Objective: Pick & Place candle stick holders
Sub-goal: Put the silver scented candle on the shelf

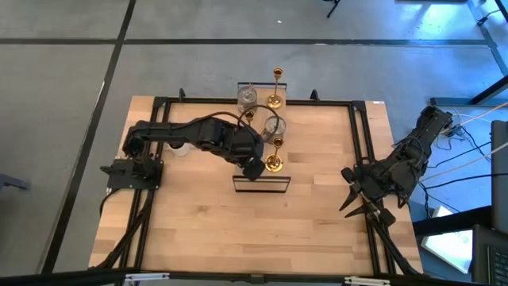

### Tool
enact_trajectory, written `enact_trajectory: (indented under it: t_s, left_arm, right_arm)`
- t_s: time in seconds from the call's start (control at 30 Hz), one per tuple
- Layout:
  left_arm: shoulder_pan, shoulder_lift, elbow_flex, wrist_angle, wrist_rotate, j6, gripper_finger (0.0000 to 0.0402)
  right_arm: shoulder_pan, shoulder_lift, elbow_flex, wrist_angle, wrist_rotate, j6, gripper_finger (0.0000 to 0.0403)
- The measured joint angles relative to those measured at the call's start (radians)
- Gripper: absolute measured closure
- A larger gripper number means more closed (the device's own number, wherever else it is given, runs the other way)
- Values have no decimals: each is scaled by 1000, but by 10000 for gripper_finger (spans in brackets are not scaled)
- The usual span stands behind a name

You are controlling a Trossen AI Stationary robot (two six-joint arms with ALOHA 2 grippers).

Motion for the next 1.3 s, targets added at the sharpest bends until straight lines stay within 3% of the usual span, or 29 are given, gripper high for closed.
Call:
enact_trajectory:
  t_s: [1.3]
  left_arm:
    - [5, 6, -24, -61, 2, 24, 400]
  right_arm:
    - [0, -2, 0, -9, -31, 0, 300]
